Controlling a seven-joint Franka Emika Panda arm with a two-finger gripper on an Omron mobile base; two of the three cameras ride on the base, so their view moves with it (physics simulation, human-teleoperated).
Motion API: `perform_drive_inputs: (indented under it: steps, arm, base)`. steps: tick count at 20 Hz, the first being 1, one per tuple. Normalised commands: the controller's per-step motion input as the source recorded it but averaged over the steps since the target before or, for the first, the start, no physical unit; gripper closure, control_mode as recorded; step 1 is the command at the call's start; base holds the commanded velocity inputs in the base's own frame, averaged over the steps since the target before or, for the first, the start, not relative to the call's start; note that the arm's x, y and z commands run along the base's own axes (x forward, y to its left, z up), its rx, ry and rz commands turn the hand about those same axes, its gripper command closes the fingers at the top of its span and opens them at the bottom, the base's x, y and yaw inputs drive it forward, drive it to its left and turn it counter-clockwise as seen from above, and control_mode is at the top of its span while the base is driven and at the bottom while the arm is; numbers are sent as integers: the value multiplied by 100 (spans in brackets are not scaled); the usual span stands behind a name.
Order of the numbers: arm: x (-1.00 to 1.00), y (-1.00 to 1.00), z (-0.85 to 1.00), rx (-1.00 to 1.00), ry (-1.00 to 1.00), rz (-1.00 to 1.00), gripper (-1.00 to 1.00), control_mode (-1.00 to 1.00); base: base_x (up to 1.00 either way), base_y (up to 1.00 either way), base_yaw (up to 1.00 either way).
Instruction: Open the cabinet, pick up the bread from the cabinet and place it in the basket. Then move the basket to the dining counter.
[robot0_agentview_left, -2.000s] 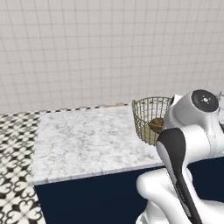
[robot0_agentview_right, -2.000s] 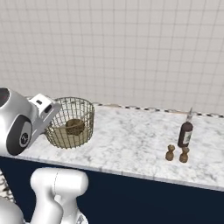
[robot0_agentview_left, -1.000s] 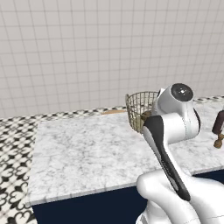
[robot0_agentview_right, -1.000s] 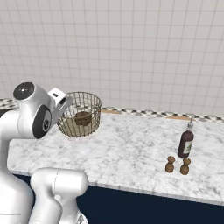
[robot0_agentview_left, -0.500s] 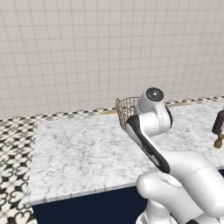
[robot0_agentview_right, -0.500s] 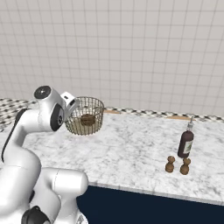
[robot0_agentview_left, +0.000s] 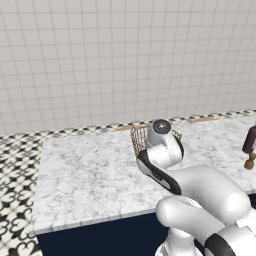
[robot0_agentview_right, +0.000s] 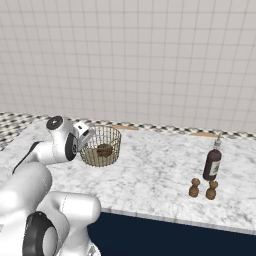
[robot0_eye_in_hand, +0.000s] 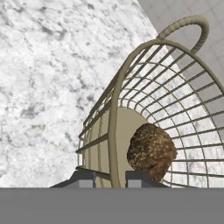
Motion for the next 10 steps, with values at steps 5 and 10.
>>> perform_drive_inputs:
  steps: [5,10]
  arm:
    - [0,0,-52,2,1,-2,100,-100]
    - [19,0,-53,1,-1,-3,100,-100]
  base:
    - [0,0,0]
    - [0,0,0]
